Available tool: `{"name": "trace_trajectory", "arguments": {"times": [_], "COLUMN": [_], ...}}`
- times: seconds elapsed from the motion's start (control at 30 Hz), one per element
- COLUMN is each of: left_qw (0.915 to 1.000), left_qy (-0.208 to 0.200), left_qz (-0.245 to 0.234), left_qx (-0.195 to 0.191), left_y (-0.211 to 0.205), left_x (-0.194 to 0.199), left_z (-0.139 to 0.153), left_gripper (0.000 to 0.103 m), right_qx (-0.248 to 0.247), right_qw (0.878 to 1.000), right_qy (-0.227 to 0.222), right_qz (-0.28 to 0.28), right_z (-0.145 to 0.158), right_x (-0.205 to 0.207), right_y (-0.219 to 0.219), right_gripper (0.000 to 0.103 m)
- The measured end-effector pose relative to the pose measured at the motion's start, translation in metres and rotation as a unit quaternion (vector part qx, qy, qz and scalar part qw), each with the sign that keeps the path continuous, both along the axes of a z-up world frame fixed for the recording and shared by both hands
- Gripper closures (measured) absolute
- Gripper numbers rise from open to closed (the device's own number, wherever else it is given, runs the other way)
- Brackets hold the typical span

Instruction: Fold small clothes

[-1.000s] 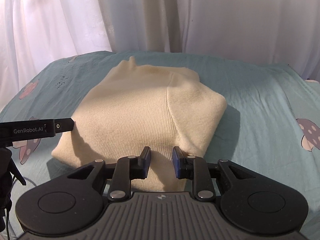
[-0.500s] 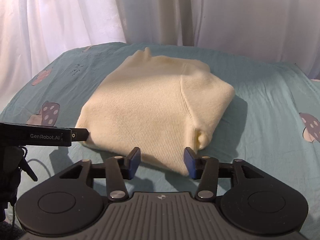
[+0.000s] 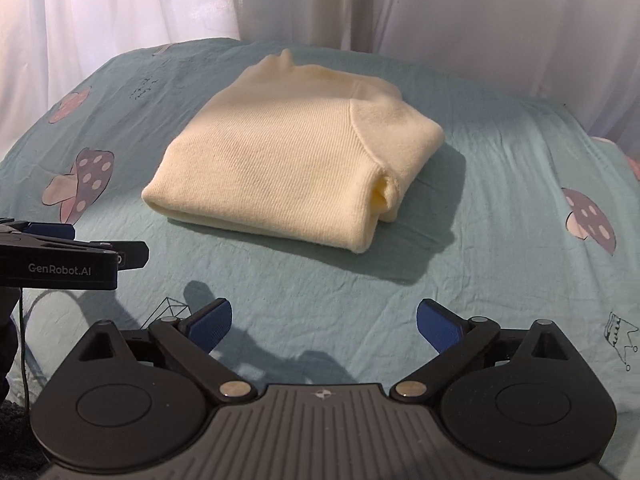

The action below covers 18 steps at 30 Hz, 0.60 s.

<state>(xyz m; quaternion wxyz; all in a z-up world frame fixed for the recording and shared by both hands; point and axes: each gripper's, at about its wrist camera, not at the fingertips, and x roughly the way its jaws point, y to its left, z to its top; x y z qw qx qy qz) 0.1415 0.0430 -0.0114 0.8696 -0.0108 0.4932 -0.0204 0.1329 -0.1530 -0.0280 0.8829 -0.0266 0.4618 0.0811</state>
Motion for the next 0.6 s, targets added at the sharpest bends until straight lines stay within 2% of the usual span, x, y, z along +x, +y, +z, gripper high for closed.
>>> {"name": "trace_trajectory", "arguments": {"times": [0.1,0.2,0.37,0.47,0.6], "left_qw": [0.9997,0.9991,0.9984,0.9981,0.997], "left_qy": [0.016,0.019,0.006,0.007,0.005], "left_qz": [-0.006,-0.022,-0.02,-0.023,-0.032], "left_qx": [0.015,0.029,0.052,0.057,0.071], "left_y": [-0.004,-0.008,-0.015,-0.019,-0.024], "left_x": [0.006,0.008,0.012,0.013,0.013], "left_z": [0.003,0.007,0.016,0.019,0.021], "left_gripper": [0.0,0.0,0.0,0.0,0.0], "right_qx": [0.025,0.045,0.028,0.035,0.007], "right_qw": [0.999,0.998,0.997,0.994,0.992], "right_qy": [-0.016,-0.014,0.037,0.056,0.072], "right_qz": [-0.014,-0.033,-0.066,-0.092,-0.106], "right_z": [0.009,0.015,0.014,0.012,0.008], "right_x": [0.002,0.005,0.022,0.026,0.031], "right_y": [-0.007,-0.012,-0.01,-0.012,-0.008], "right_gripper": [0.004,0.004,0.004,0.004,0.004]}}
